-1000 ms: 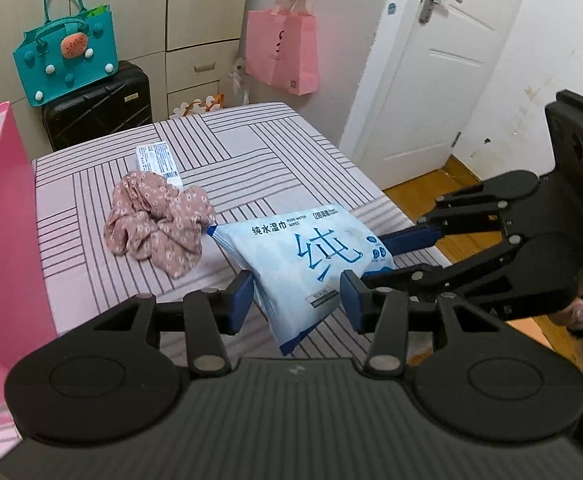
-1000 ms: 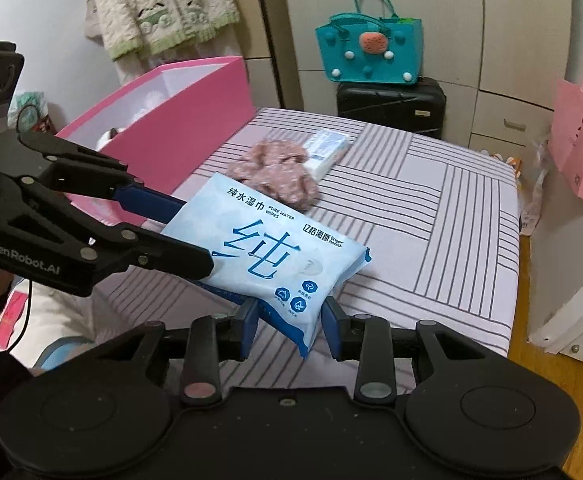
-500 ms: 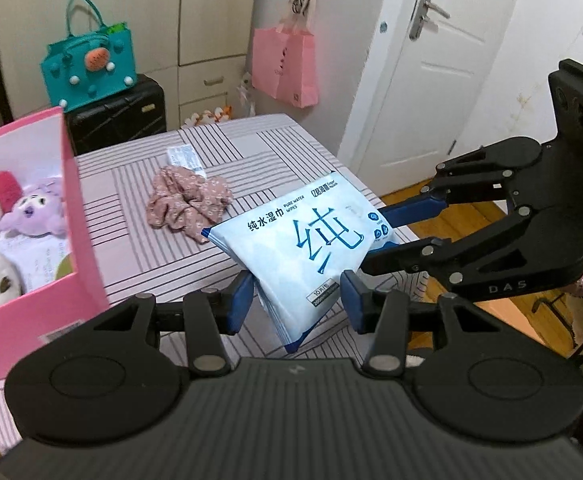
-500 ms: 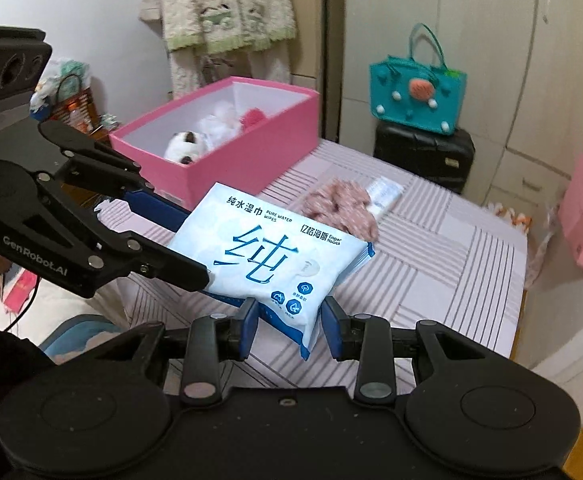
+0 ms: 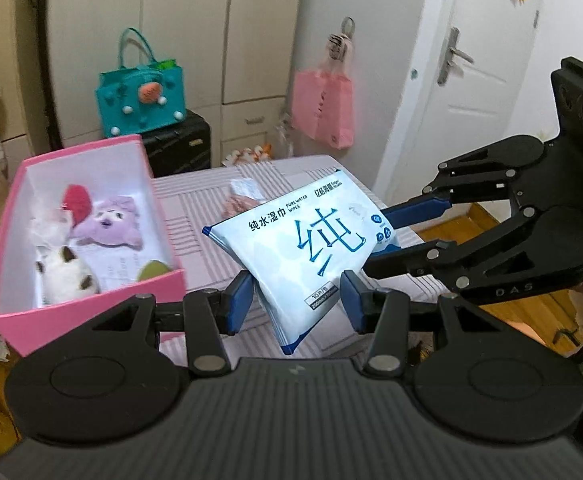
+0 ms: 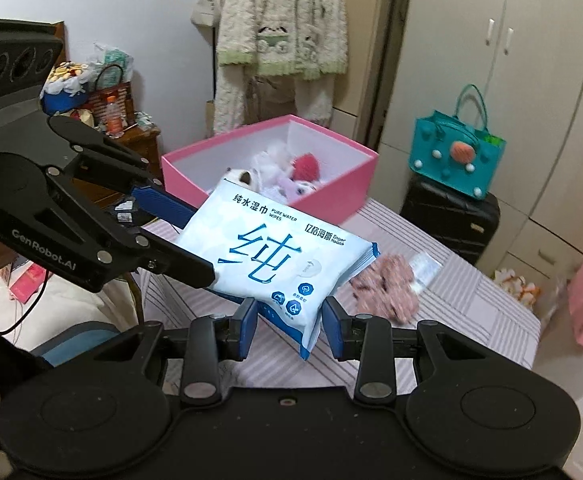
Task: Organize soft objects
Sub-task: 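Lower the wet-wipes pack into the pink box and open the right tool, then withdraw the right tool from the box toward the scrunchie, then grasp the pink floral scrunchie with the left tool, then lift the scrunchie with the left tool while the right tool grasps the white tissue packet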
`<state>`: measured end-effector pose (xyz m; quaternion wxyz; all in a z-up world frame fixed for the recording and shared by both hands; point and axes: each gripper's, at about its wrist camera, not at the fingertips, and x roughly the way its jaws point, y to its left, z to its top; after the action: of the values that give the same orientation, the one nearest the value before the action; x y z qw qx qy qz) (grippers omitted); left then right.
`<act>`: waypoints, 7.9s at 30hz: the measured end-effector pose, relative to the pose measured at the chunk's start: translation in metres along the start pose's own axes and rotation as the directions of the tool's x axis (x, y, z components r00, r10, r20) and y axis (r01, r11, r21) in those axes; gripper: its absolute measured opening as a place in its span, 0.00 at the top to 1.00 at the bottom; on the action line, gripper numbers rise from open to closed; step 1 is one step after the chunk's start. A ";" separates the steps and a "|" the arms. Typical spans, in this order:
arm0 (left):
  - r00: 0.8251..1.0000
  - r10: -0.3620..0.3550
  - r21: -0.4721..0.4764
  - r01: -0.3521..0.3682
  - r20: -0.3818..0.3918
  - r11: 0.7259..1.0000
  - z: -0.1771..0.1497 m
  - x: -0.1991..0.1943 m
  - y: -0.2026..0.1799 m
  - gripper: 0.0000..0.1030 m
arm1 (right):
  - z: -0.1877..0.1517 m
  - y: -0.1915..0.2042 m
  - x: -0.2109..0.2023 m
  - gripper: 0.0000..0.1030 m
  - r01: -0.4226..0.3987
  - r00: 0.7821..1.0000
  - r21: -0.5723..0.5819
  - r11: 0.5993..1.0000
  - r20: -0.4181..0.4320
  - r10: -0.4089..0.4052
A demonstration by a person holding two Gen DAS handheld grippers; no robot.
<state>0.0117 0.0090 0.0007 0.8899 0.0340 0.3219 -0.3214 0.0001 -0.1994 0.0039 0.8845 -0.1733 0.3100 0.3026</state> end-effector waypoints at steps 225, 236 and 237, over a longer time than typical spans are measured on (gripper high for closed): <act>0.944 0.312 -0.252 -0.330 -0.111 0.909 0.012 0.242 0.045 0.81 | -0.043 -0.208 0.210 0.55 0.053 0.996 0.386 0.921 -0.090 -0.020; 0.965 0.245 -0.246 -0.261 -0.095 0.934 0.004 0.217 0.028 0.81 | -0.068 -0.181 0.160 0.56 0.014 0.996 0.467 0.884 -0.084 0.028; 0.966 0.242 -0.241 -0.257 -0.092 0.936 0.004 0.215 0.027 0.81 | -0.069 -0.179 0.157 0.56 0.007 0.996 0.475 0.880 -0.084 0.037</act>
<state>0.1555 -0.0891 -0.1282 0.9103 -0.0285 0.3801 -0.1613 0.1822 -0.3015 -0.1287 0.8826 0.0374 0.4156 0.2164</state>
